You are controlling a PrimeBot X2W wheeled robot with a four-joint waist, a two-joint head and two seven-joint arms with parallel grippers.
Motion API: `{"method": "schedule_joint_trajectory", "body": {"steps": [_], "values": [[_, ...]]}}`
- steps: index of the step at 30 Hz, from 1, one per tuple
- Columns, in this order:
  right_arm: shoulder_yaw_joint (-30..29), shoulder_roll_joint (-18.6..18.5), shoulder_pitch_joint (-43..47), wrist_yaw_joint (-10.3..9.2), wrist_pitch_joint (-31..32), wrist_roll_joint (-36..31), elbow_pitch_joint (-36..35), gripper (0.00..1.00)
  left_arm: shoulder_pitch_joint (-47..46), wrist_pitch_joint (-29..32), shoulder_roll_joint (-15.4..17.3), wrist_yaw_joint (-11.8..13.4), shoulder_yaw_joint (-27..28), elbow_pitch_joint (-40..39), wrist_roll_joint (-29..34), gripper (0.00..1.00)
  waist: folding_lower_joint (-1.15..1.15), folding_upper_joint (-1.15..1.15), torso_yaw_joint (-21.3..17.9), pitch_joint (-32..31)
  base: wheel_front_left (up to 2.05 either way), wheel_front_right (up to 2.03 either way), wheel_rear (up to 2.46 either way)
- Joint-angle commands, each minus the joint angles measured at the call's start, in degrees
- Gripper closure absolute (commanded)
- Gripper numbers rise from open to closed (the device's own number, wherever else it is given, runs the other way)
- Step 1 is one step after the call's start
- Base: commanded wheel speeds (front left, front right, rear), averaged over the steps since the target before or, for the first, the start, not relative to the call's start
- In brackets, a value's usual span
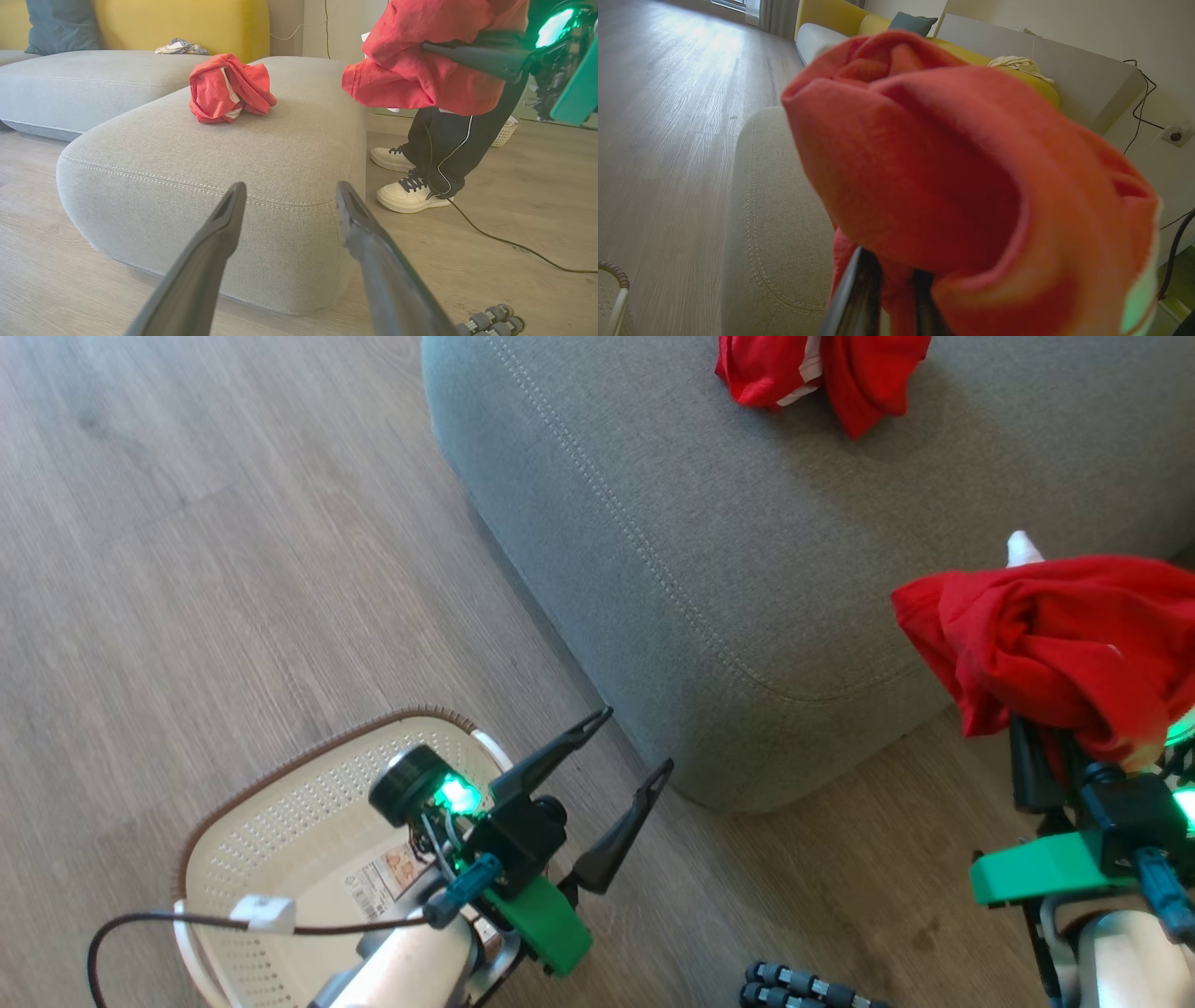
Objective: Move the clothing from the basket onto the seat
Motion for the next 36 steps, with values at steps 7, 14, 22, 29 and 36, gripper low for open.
{"method": "schedule_joint_trajectory", "body": {"steps": [7, 14, 22, 29, 36], "values": [[-0.7, -0.61, -3.51, -0.02, -0.38, 1.32, -3.88, 1.0, -2.31, -0.29, 0.76, -0.06, 2.54, -2.68, -0.23, 0.0, 0.0, 0.0, 0.17, 1.5, 0.0, 0.0, 0.0], [-2.01, -2.83, -12.64, -0.02, -0.38, 1.27, -5.09, 1.0, -3.34, -0.29, 2.26, -0.06, 3.66, -4.34, 1.09, 0.0, 0.0, 0.0, 0.33, 5.82, 0.0, 0.0, 0.0], [-5.61, -8.87, -27.35, -0.02, -0.38, 2.42, -1.24, 1.0, -6.14, -0.29, 5.12, -0.07, 3.29, -6.72, 2.1, 0.0, 0.0, 0.0, 2.25, 13.36, 0.0, 0.0, 0.0], [-9.23, -13.73, -41.32, -0.02, -0.38, 5.87, 9.27, 1.0, -9.14, -0.29, 7.45, -0.07, 0.87, -8.02, 2.15, 0.0, 0.0, 0.0, 5.48, 19.42, 0.0, 0.0, 0.0], [-11.33, -17.84, -50.6, -0.02, -0.38, 7.38, 20.6, 1.0, -10.95, -0.29, 9.07, -0.07, -0.23, -9.08, 2.24, 0.0, 0.0, 0.0, 8.61, 24.28, 0.0, 0.0, 0.0]]}}
